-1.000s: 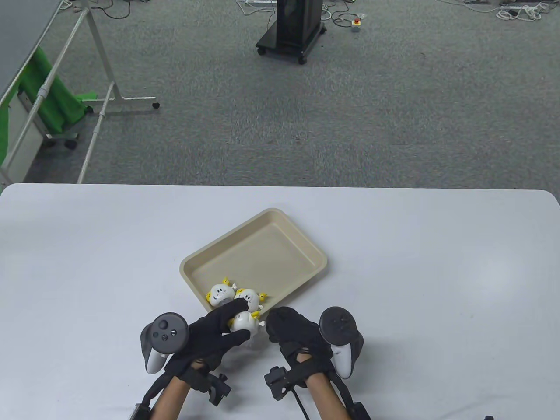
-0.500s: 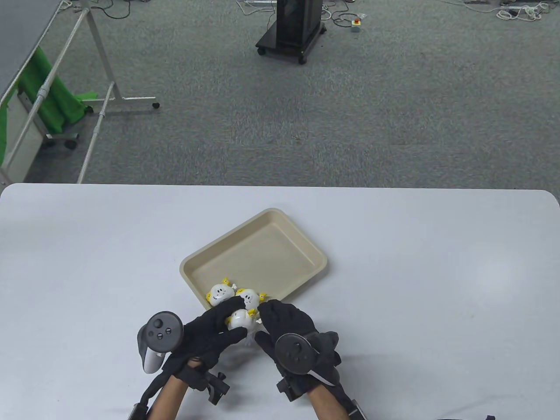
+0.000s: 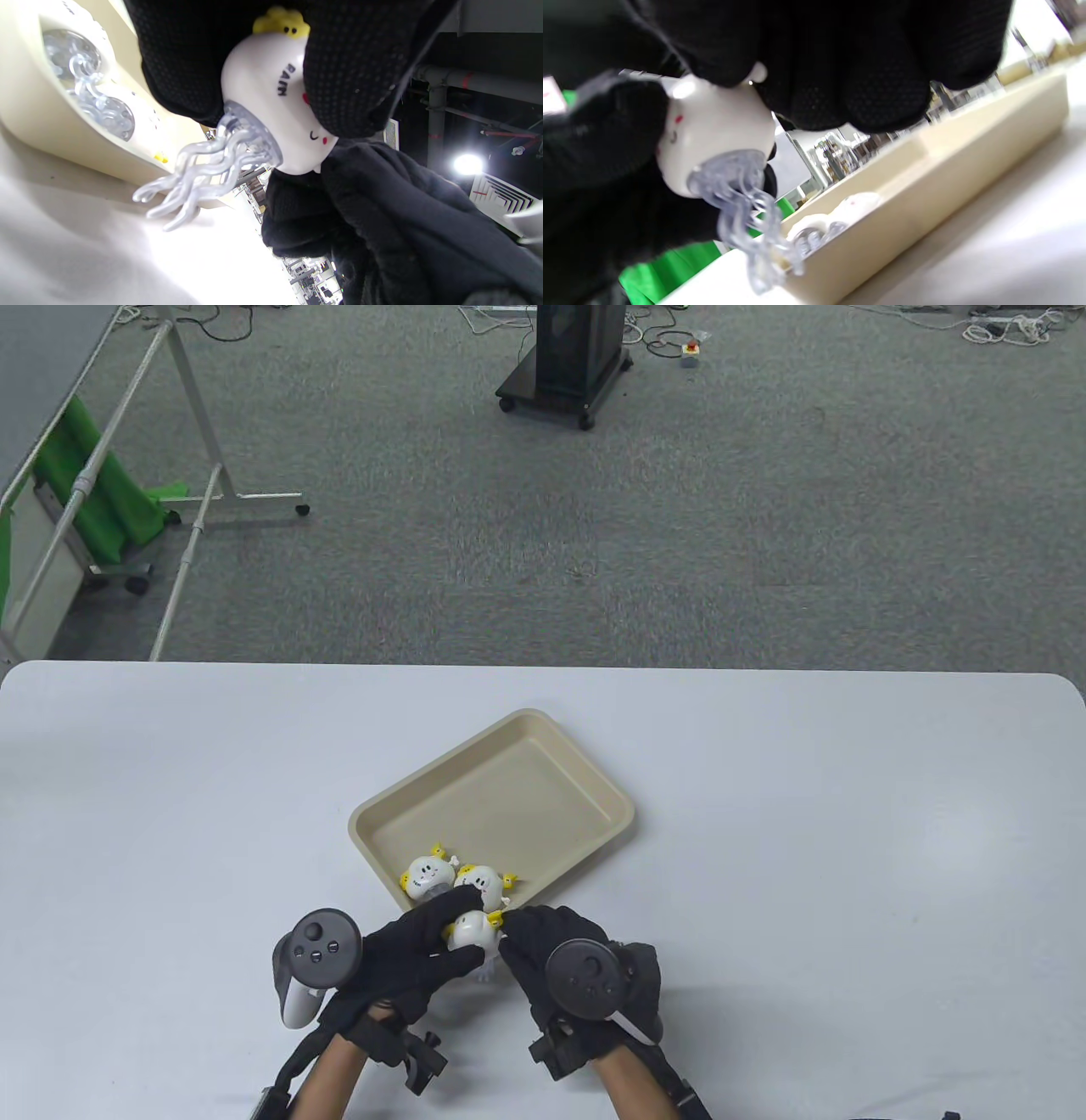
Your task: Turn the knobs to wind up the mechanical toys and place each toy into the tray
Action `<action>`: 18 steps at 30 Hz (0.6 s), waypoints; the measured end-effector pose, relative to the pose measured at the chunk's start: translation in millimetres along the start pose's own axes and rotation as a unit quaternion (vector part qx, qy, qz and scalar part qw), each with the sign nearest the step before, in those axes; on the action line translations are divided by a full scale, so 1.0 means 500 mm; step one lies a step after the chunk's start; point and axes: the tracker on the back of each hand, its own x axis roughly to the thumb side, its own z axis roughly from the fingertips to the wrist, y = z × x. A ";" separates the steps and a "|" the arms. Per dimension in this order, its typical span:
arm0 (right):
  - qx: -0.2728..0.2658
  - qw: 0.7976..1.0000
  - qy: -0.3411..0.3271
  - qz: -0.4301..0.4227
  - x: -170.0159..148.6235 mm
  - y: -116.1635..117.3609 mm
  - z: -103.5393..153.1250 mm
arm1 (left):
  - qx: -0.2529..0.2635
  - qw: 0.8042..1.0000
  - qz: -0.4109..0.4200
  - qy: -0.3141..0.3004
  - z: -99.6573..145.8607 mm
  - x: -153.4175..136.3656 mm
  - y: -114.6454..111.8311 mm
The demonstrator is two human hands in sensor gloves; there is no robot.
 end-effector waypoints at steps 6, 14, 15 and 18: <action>0.020 0.957 0.184 -0.223 -0.068 0.018 0.000 | -0.007 1.000 -0.013 -0.006 -0.002 0.007 -0.009; 0.060 0.868 0.349 -0.349 -0.104 0.056 0.018 | -0.016 0.999 -0.046 -0.009 -0.003 0.008 -0.015; 0.063 0.867 0.346 -0.352 -0.106 0.057 0.018 | -0.016 0.999 -0.046 -0.008 -0.003 0.008 -0.015; 0.077 0.872 0.323 -0.360 -0.106 0.056 0.013 | -0.012 0.999 -0.040 -0.005 -0.002 0.007 -0.013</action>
